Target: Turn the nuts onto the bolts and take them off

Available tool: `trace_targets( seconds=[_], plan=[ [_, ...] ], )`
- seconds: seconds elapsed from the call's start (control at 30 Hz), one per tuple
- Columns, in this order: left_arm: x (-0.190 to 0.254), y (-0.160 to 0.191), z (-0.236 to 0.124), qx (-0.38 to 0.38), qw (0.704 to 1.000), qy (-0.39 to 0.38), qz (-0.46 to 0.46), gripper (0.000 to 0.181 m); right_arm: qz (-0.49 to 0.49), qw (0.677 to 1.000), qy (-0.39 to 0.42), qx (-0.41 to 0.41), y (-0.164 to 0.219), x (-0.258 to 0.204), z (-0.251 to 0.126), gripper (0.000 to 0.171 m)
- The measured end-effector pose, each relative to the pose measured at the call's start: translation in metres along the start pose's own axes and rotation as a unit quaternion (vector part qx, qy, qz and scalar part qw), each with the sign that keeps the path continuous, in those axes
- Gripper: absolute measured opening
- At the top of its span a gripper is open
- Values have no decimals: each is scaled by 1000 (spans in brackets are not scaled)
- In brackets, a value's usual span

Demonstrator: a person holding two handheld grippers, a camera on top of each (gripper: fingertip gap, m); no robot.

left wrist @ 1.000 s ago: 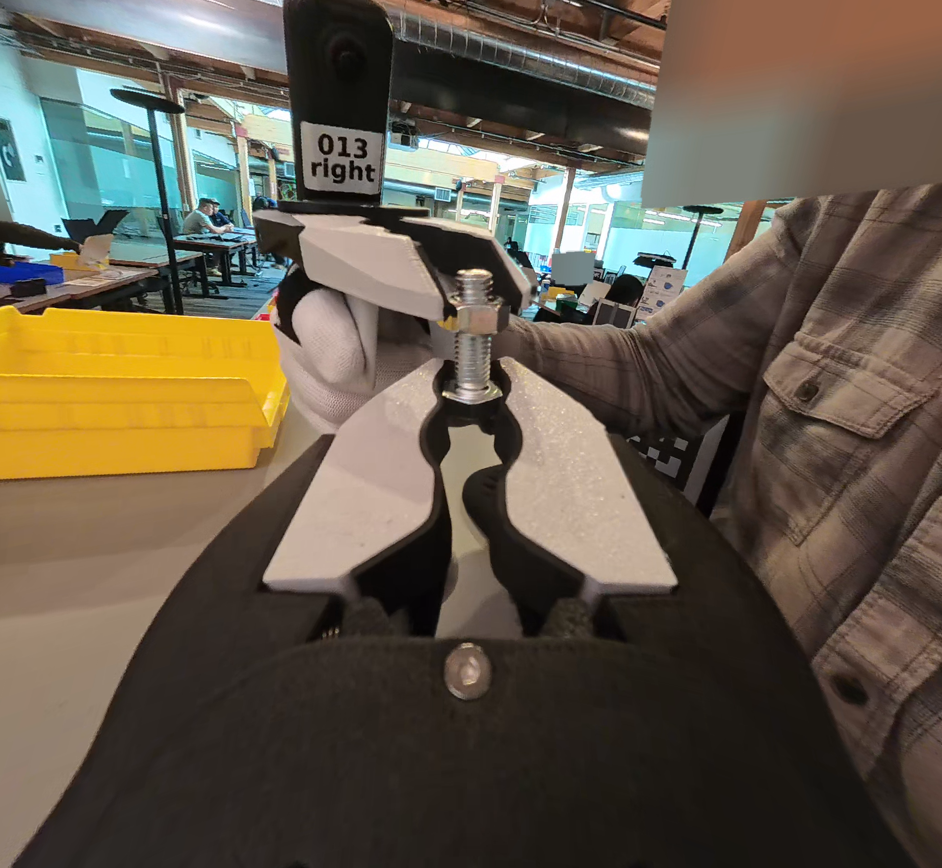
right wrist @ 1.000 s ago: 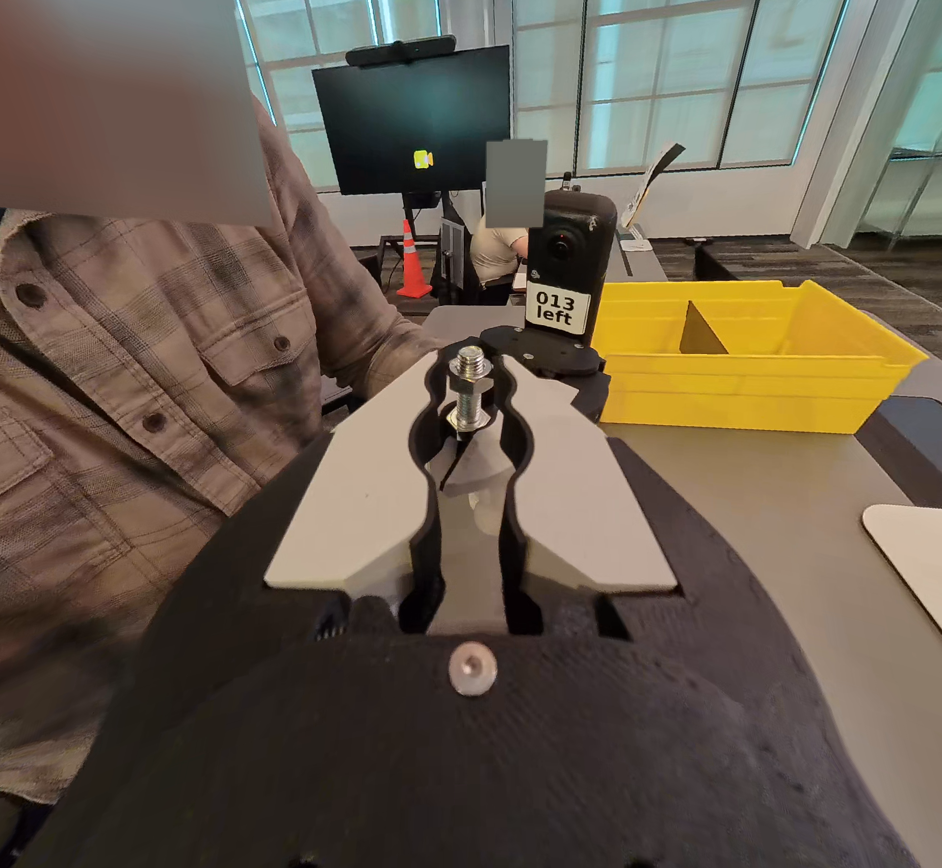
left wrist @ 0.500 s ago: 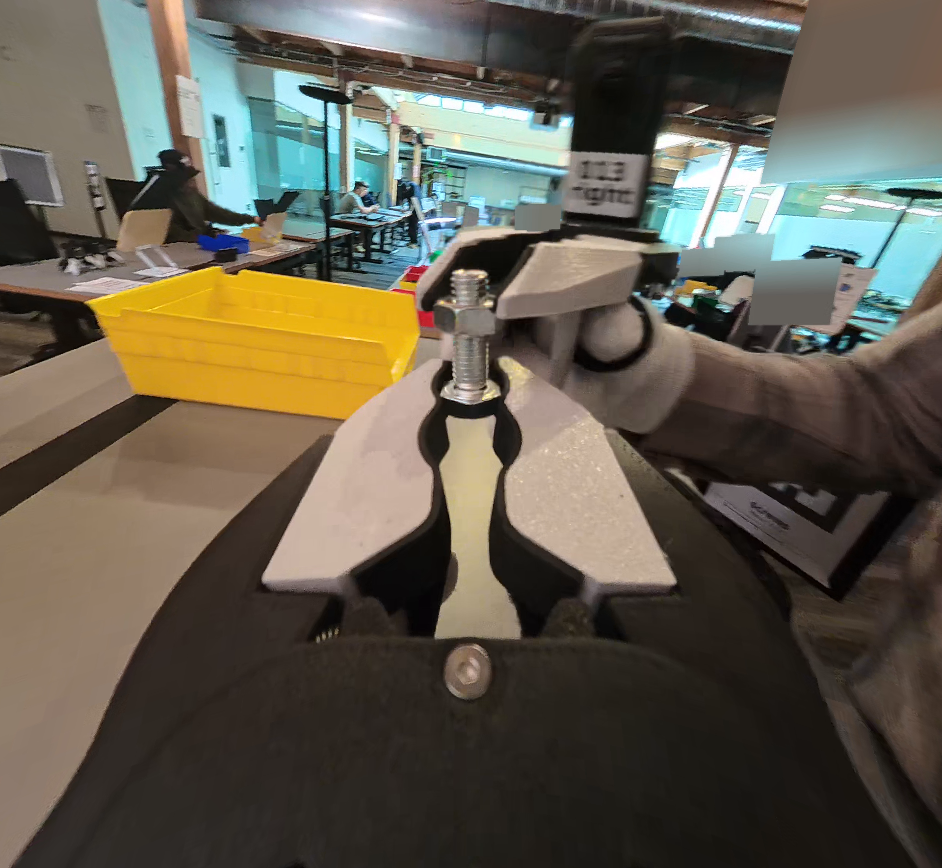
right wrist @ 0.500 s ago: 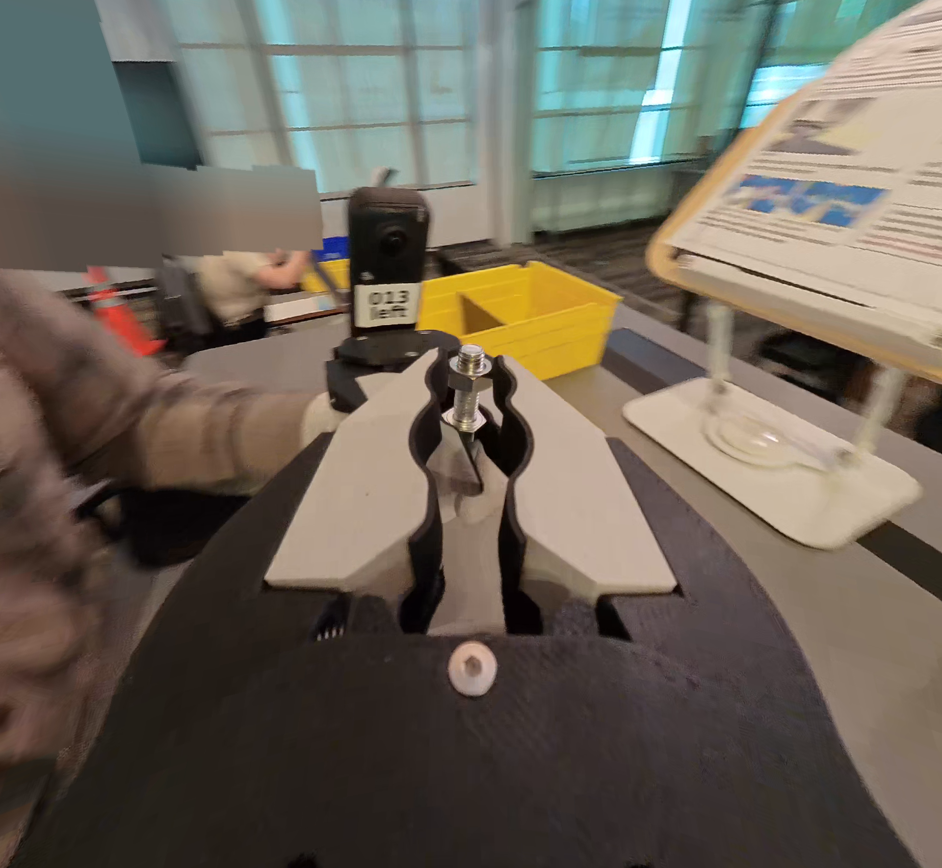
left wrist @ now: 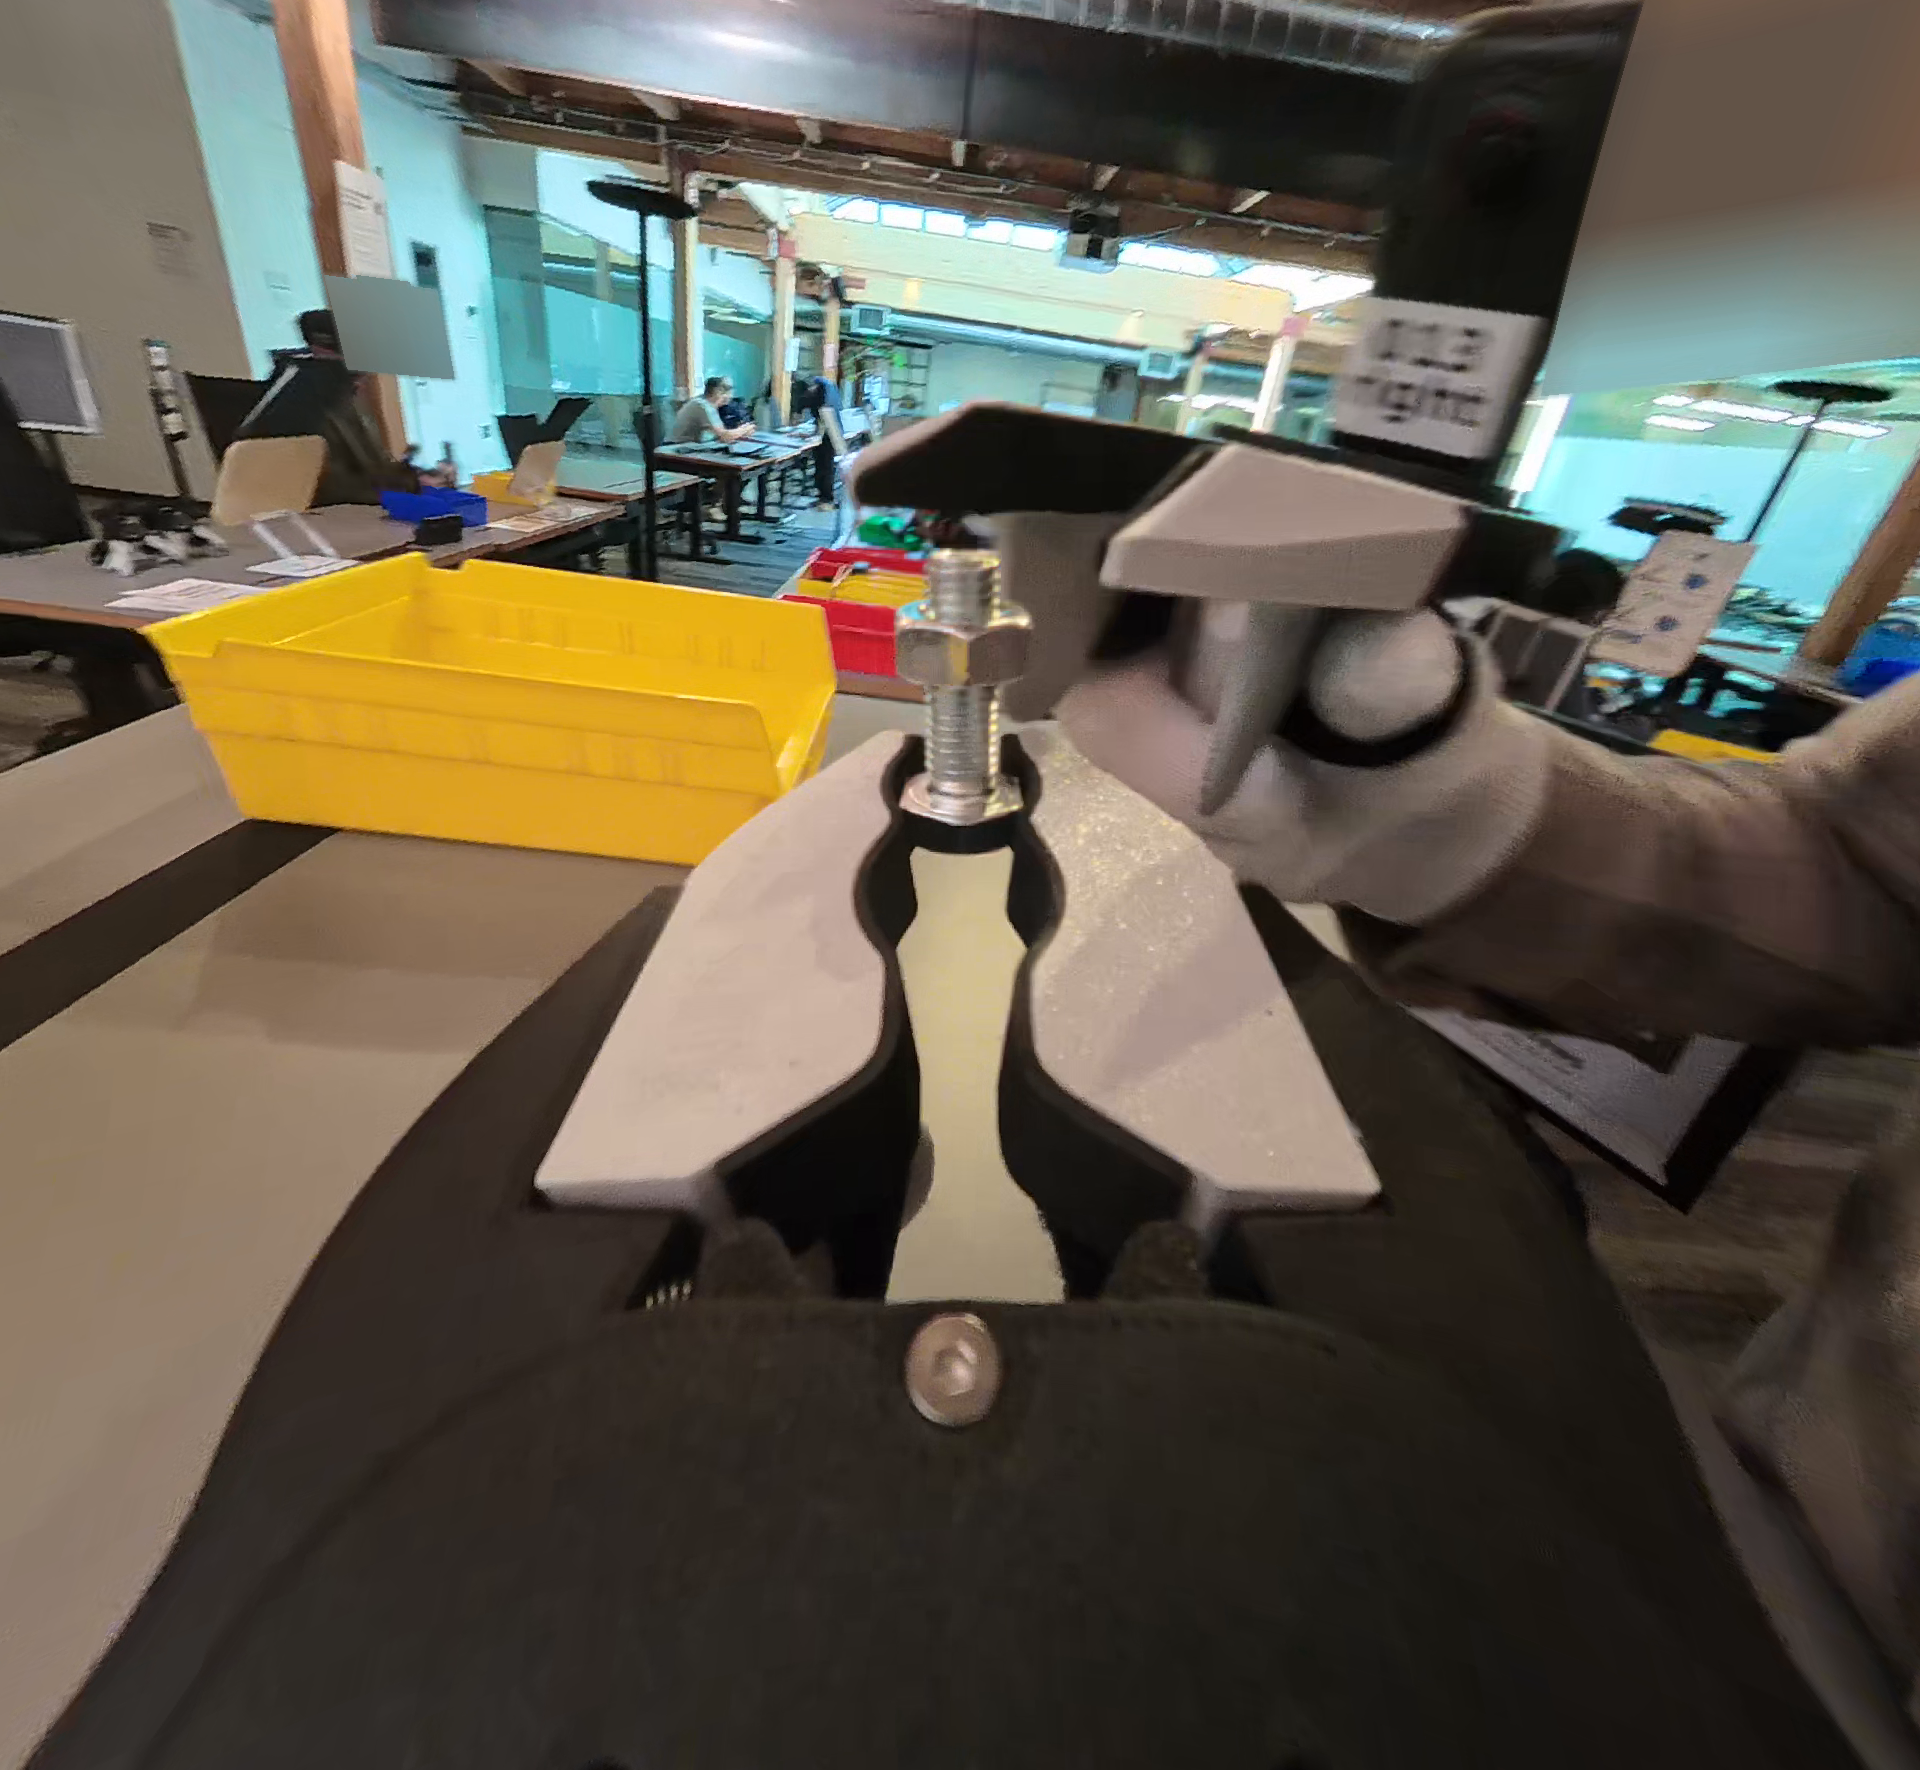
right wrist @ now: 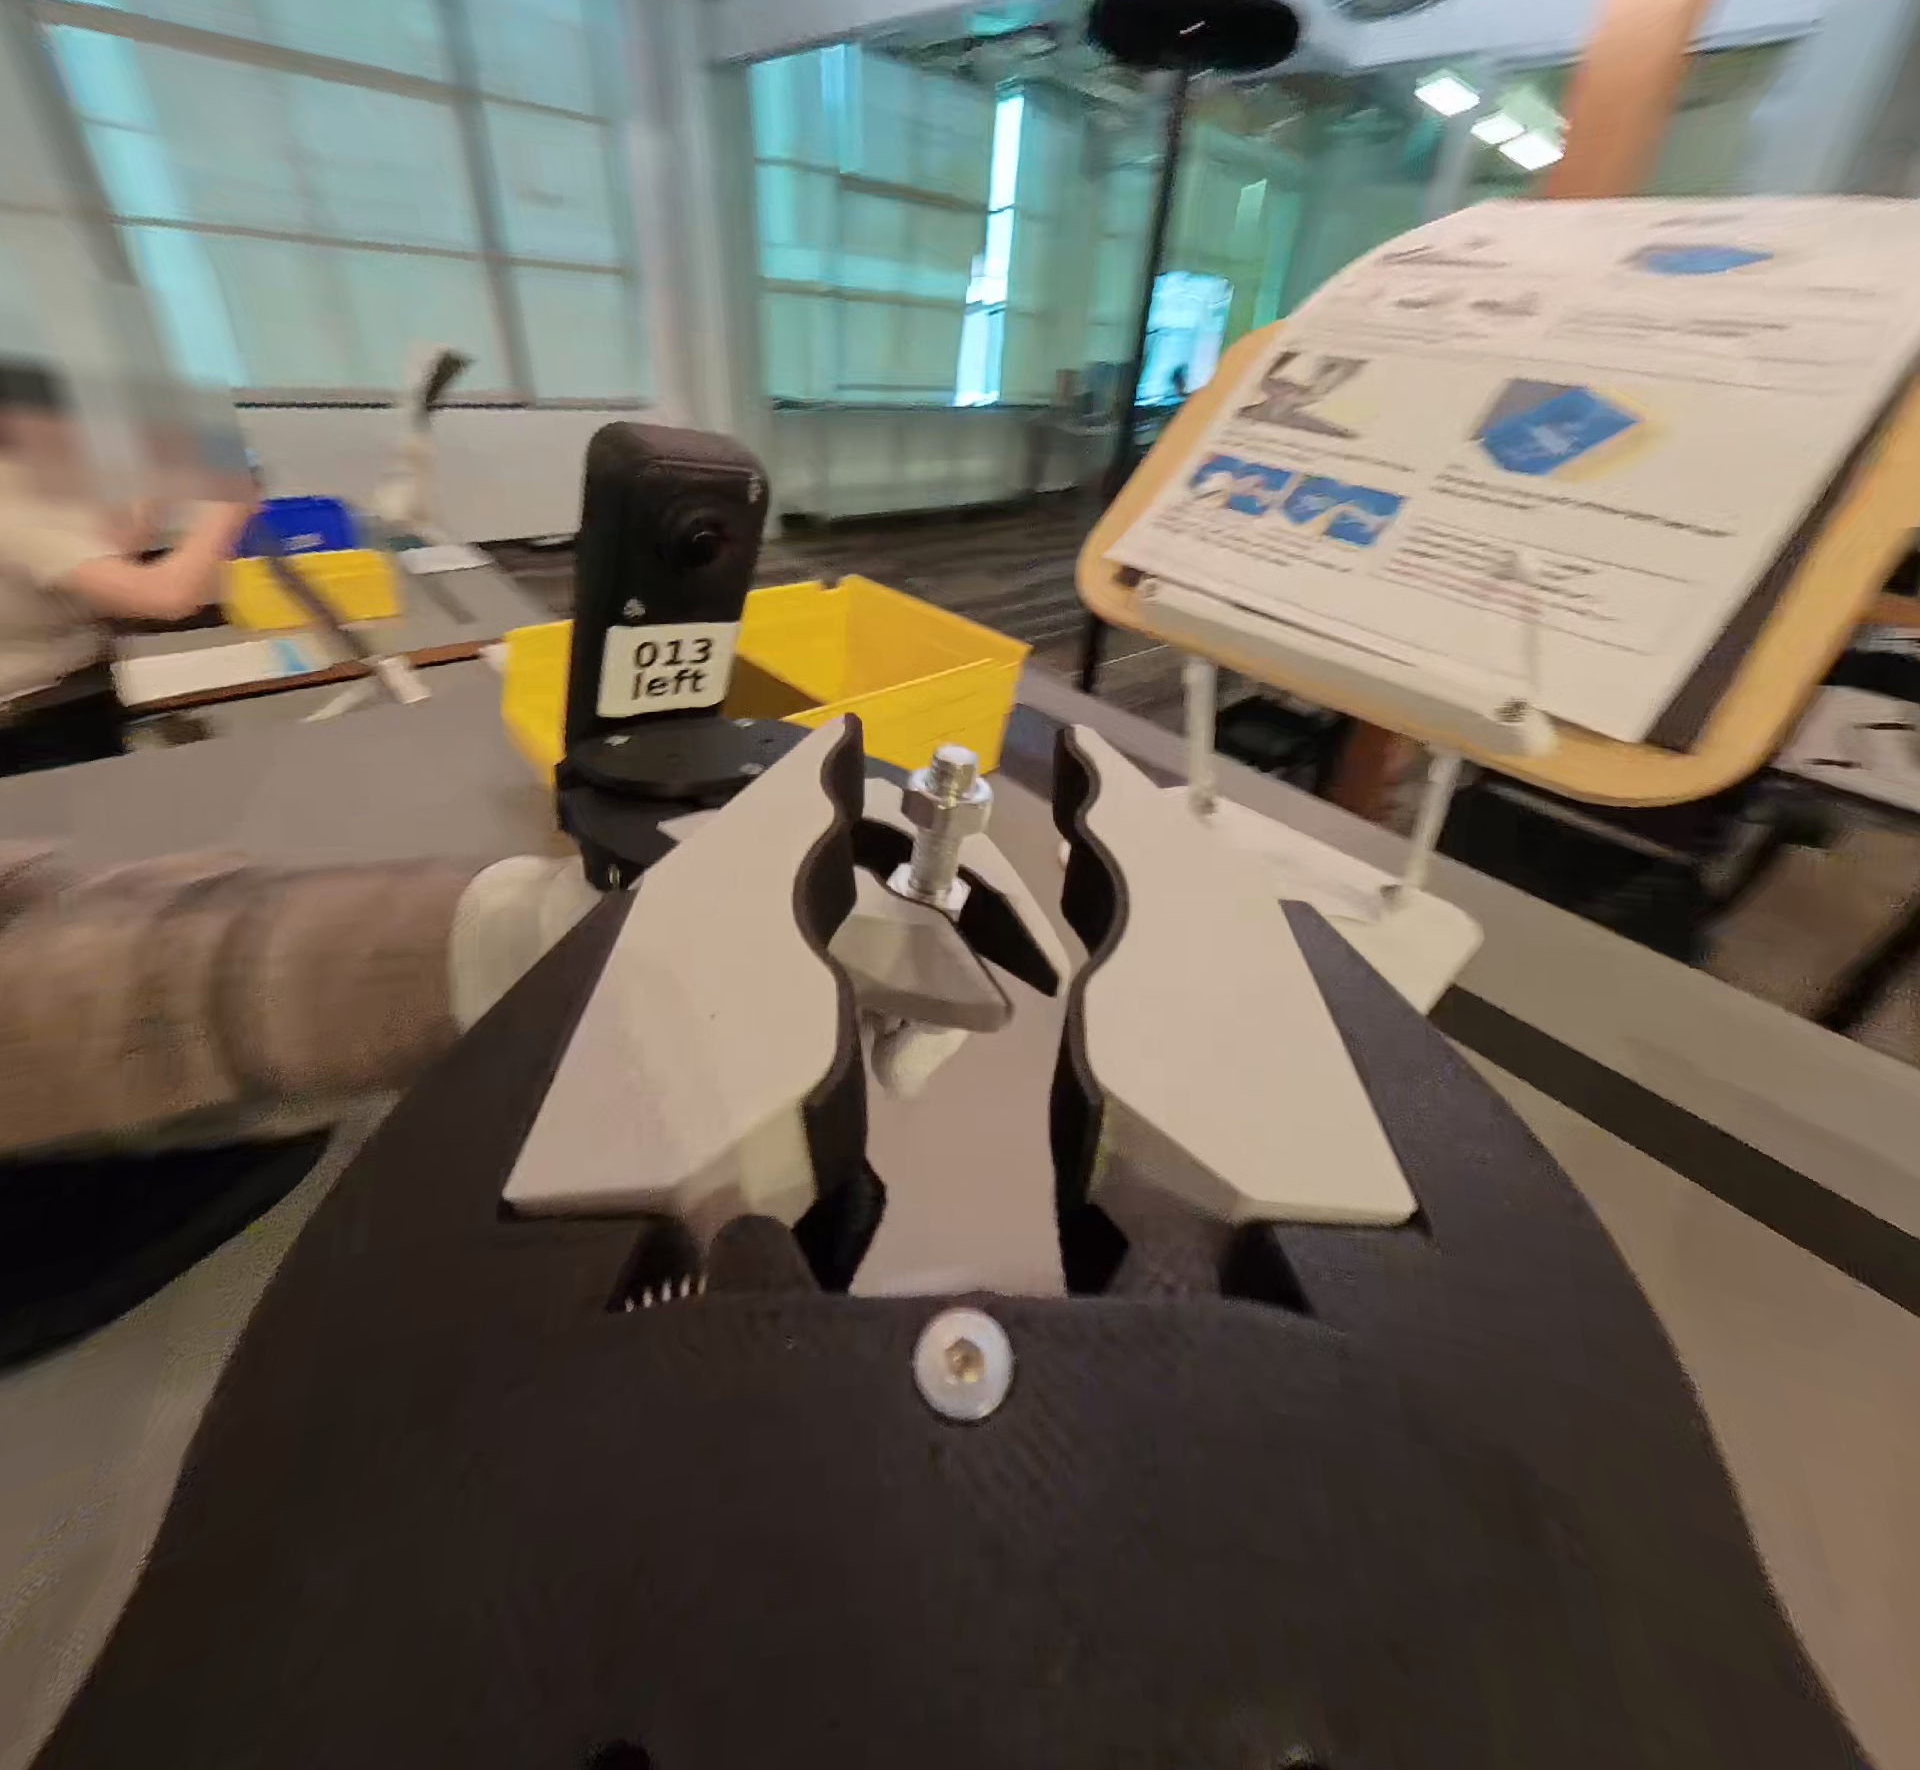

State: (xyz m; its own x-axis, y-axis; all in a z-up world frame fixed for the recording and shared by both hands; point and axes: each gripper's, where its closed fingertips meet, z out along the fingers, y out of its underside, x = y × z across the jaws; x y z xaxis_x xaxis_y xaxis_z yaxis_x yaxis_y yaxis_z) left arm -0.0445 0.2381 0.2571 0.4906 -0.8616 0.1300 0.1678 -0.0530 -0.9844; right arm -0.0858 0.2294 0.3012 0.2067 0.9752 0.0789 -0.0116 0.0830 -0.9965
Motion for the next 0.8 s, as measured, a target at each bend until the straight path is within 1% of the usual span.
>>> trace_targets(
  seconds=[0.07, 0.13, 0.17, 0.3, 0.33, 0.43, 0.47, 0.67, 0.8],
  plan=[
    [6, -3, 0, 7, 1000, 21, -6, 14, 23, 994, -100, -29, 3, -6, -2, 38],
    [15, -4, 0, 8, 999, 47, -8, 14, 40, 980, -190, -37, 5, -12, -8, 39],
    [18, -5, 0, 9, 998, 56, -9, 14, 50, 971, -228, -51, 8, -15, -10, 42],
    [29, -4, 1, 7, 996, 86, -9, 14, 67, 944, -319, -49, 10, -21, -12, 37],
    [30, -4, 1, 7, 996, 90, -10, 14, 66, 940, -332, -46, 10, -22, -12, 34],
    [30, -4, 0, 6, 996, 91, -8, 14, 71, 926, -369, -43, 10, -29, -11, 18],
    [29, -4, -1, 8, 996, 91, -10, 14, 71, 925, -371, -40, 10, -30, -10, 16],
    [28, -3, -1, 6, 996, 89, -8, 14, 71, 921, -380, -43, 11, -29, -10, 16],
    [18, -3, -1, 7, 998, 61, -6, 14, 66, 937, -339, -47, 13, -24, -4, 15]
  ],
)
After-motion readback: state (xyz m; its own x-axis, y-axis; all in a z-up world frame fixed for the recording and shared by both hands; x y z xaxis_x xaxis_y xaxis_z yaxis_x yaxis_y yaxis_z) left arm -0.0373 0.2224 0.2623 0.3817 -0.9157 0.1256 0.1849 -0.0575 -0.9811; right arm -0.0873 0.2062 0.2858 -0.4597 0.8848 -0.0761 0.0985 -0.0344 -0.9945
